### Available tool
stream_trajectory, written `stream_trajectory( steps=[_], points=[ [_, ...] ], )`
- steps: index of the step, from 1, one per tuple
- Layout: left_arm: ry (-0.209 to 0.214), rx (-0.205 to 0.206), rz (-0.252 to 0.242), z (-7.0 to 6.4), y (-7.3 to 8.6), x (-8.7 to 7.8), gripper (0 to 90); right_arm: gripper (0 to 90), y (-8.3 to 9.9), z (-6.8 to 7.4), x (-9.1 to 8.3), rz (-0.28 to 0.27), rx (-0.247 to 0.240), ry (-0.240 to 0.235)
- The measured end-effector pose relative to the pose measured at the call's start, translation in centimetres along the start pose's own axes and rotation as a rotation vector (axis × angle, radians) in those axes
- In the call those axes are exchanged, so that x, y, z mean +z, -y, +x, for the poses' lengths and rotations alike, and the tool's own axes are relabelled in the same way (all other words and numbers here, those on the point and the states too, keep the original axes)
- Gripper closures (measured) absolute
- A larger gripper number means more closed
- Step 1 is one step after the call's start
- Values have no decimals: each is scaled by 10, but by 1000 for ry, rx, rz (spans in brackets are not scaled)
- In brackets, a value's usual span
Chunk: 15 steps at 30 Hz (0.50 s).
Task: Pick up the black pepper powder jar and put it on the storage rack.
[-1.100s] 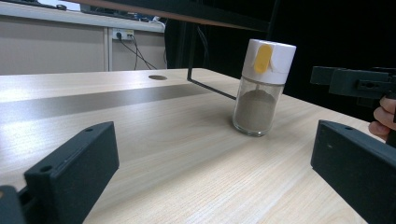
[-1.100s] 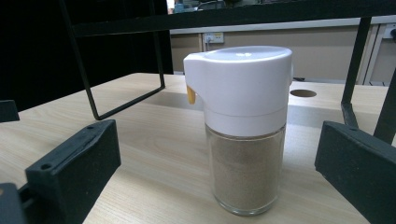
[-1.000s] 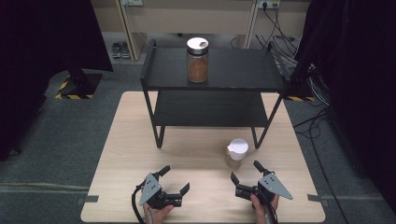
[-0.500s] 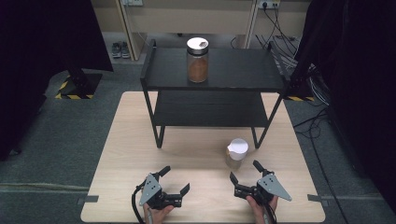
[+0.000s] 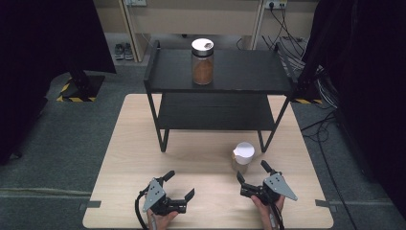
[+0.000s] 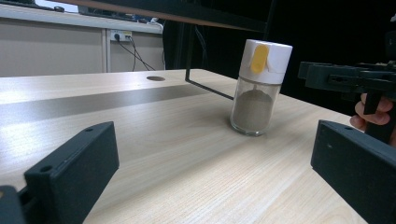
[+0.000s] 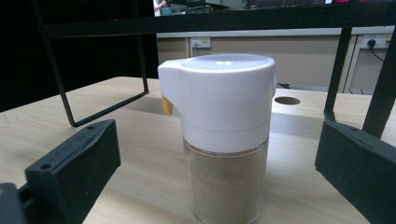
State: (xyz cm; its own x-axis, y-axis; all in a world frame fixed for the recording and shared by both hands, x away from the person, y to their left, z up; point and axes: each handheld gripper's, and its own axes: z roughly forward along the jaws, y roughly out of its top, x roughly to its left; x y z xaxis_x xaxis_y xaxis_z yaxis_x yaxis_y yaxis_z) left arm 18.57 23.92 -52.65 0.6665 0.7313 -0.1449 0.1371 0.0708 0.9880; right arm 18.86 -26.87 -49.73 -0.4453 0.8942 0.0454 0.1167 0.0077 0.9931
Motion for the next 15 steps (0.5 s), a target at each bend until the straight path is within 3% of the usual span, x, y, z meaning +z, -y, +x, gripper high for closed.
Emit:
stream_trajectory(
  steps=[15],
  points=[
    [-1, -5, -5, 0, 1, 0, 3, 3, 0, -2, 10, 7, -12, 1]
  ],
)
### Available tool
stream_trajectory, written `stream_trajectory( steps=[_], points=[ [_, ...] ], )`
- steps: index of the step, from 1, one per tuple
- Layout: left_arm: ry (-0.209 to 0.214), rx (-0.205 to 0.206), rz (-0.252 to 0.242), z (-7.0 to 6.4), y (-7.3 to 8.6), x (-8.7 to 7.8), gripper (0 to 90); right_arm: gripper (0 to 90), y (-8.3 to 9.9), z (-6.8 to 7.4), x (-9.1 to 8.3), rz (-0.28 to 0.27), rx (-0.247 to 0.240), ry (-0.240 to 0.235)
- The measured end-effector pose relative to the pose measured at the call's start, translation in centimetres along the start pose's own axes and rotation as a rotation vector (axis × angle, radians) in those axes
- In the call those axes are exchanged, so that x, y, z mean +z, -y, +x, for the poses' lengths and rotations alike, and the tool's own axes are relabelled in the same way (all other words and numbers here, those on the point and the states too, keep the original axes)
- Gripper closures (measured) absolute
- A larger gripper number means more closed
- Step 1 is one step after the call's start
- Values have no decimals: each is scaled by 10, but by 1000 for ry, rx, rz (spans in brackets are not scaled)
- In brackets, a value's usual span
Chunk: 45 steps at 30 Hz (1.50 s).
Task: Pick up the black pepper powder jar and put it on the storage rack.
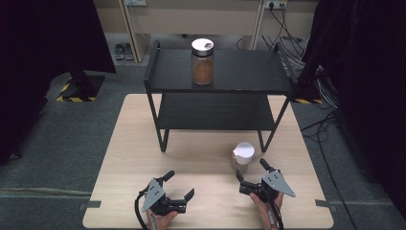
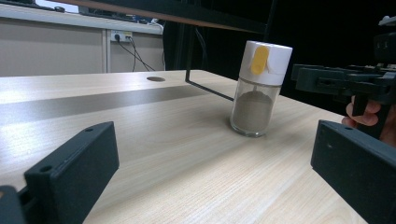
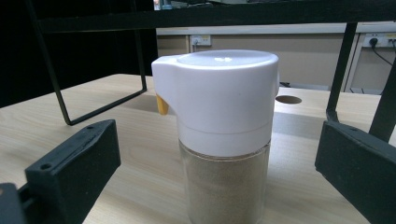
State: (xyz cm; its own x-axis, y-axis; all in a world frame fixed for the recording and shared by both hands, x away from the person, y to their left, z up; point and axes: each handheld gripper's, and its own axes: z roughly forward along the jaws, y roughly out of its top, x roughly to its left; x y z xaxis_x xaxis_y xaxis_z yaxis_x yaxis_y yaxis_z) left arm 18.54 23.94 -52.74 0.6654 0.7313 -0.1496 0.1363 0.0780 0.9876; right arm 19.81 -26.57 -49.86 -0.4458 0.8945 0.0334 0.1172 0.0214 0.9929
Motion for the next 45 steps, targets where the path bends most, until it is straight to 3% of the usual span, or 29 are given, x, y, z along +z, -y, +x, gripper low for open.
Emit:
stream_trajectory(
  steps=[20, 33, 45],
  points=[
    [-6, -5, -1, 0, 0, -1, 3, 28, -3, -3, 40, 42, -39, 16],
    [-6, -5, 5, -1, -1, 0, 7, 135, -7, -9, 46, 85, -36, 0],
    [-8, -5, 7, -1, -1, 0, 10, 300, -10, -12, 50, 105, -41, -19]
  ],
)
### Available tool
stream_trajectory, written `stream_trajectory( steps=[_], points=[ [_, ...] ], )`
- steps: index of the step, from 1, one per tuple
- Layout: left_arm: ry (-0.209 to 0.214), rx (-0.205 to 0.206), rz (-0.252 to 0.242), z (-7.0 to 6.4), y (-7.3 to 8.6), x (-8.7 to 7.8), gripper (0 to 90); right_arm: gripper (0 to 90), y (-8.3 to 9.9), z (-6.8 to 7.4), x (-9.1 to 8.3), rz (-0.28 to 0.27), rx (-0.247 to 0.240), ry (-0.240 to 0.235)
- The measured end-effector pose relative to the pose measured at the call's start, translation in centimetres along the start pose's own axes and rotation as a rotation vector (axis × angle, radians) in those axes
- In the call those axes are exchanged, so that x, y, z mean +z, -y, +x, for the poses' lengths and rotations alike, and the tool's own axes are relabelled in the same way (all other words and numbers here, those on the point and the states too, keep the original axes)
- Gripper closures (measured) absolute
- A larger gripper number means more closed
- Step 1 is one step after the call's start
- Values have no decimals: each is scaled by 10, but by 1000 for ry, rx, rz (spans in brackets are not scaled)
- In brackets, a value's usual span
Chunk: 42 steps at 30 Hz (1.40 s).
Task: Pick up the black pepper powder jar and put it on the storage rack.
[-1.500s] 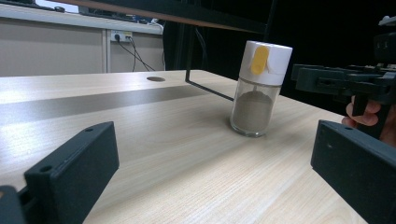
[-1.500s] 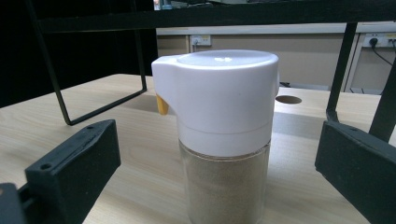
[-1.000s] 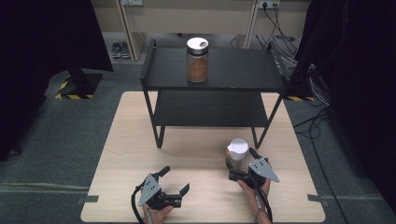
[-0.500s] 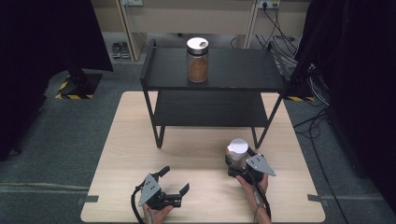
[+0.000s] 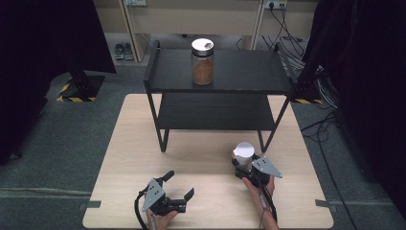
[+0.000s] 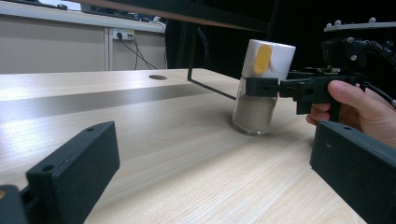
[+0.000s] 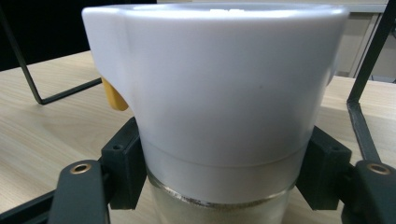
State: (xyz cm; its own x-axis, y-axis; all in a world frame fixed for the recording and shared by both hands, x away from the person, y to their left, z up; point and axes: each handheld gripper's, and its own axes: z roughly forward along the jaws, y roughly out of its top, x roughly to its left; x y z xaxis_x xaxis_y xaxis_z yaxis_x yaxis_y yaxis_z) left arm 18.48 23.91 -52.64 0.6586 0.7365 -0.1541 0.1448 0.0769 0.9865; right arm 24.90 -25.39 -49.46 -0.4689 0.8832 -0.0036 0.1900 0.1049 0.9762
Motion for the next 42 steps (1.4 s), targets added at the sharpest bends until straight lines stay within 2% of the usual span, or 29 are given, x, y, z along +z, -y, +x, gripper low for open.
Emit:
stream_trajectory(
  steps=[12, 19, 26, 42],
  points=[
    [0, -3, -1, 0, 0, 0, 11, 306, -4, 3, -4, 8, 5, 15],
    [0, -5, 1, 1, 0, 0, 14, 307, -9, 1, -7, 14, -1, -5],
    [1, -4, 0, 1, 0, 0, 14, 307, -15, 2, -12, -2, -3, -27],
    [0, -5, -1, 1, 0, -1, 14, 307, -27, 8, -25, -31, -19, -43]
  ],
)
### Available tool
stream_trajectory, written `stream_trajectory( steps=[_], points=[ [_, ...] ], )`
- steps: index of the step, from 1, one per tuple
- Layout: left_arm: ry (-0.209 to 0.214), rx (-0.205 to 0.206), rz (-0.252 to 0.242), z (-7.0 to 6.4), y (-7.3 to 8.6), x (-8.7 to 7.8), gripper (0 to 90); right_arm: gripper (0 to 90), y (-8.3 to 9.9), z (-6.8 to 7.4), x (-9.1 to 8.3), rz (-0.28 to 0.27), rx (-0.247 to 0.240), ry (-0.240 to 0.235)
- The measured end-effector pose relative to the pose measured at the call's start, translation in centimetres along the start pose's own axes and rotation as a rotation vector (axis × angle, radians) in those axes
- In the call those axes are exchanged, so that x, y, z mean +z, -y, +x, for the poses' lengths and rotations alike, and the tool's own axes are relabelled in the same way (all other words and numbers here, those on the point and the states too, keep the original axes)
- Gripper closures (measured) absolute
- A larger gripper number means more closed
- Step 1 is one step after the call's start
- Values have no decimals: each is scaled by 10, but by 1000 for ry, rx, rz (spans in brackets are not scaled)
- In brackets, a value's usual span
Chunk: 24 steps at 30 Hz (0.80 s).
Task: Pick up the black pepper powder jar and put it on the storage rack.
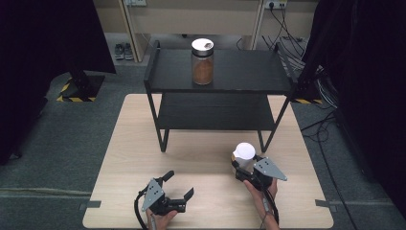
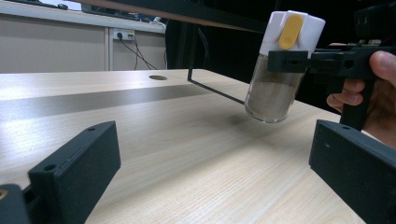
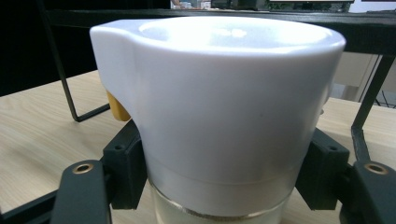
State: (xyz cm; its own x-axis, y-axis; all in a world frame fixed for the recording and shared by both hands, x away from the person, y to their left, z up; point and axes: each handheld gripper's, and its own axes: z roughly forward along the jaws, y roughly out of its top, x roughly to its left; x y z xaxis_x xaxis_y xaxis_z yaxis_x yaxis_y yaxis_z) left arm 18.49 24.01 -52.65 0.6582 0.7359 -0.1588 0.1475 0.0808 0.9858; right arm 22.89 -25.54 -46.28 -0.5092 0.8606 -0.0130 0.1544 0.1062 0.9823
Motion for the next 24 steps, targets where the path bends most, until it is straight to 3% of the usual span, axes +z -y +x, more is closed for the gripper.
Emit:
stream_trajectory(
  steps=[24],
  points=[
    [0, -15, -11, 1, 2, -1, 3, 307, -37, 6, -16, 9, 28, -45]
  ],
)
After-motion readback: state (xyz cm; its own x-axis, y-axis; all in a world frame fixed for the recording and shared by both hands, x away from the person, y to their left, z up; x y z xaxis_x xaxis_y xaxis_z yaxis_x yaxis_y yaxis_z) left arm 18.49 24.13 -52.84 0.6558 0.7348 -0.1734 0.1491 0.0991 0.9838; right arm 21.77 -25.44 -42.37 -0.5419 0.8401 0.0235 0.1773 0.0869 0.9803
